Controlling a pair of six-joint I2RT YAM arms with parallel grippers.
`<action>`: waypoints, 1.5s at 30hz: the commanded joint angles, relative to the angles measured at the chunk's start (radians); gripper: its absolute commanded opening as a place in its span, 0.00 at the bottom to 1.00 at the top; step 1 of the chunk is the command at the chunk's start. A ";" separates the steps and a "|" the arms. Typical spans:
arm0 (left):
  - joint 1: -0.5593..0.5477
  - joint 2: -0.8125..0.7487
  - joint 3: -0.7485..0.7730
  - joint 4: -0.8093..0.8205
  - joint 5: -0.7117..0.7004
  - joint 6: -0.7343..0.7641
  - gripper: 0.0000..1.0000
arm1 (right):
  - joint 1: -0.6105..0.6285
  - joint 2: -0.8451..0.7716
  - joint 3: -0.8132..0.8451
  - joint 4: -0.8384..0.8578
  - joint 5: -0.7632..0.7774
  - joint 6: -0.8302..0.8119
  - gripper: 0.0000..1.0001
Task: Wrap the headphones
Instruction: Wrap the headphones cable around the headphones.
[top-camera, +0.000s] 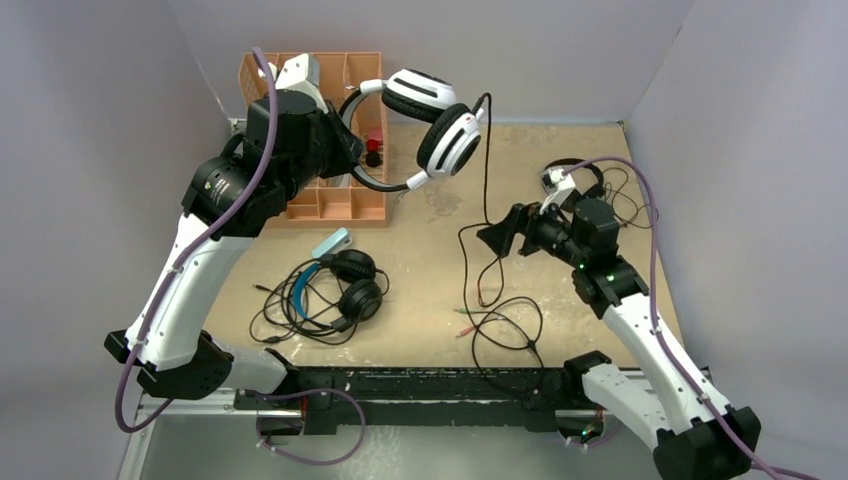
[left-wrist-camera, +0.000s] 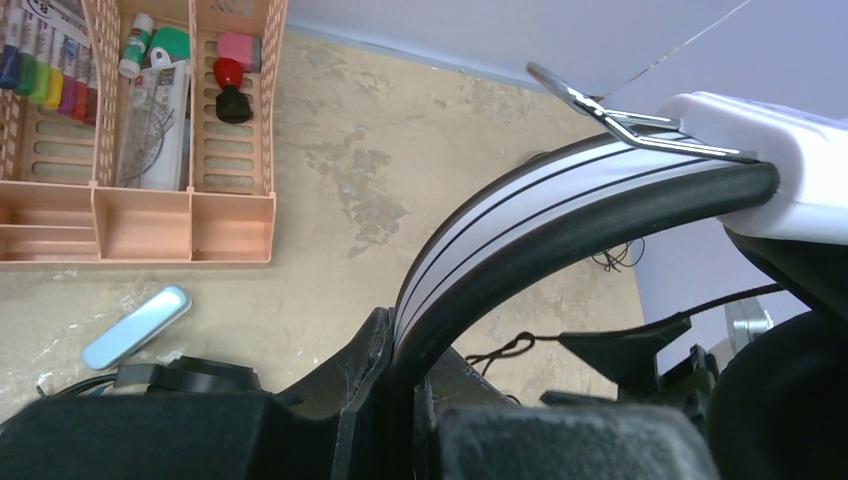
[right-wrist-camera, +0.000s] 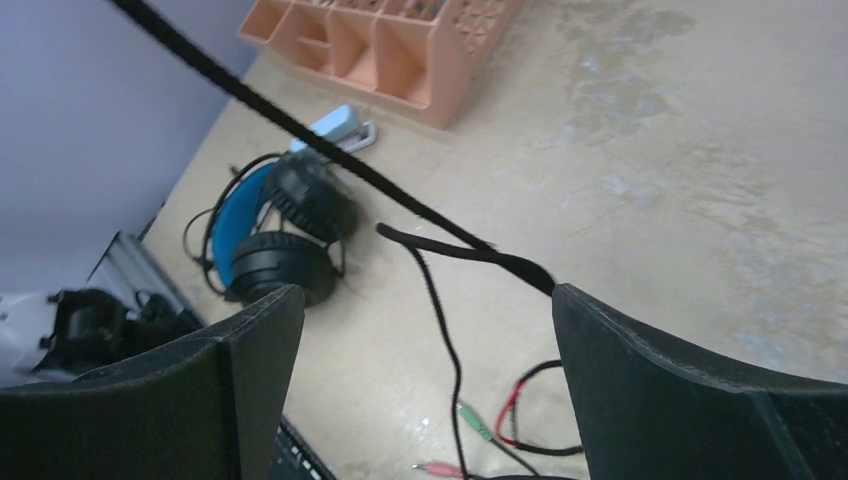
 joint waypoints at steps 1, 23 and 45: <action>0.003 -0.023 0.026 0.136 -0.024 -0.066 0.00 | 0.057 -0.005 -0.051 0.077 -0.115 0.033 0.94; 0.004 -0.046 0.024 0.144 -0.206 -0.076 0.00 | 0.227 0.420 -0.124 0.611 0.202 0.135 0.25; 0.854 0.391 0.457 0.107 -0.265 0.057 0.00 | -0.535 0.235 0.120 -0.421 0.615 0.179 0.00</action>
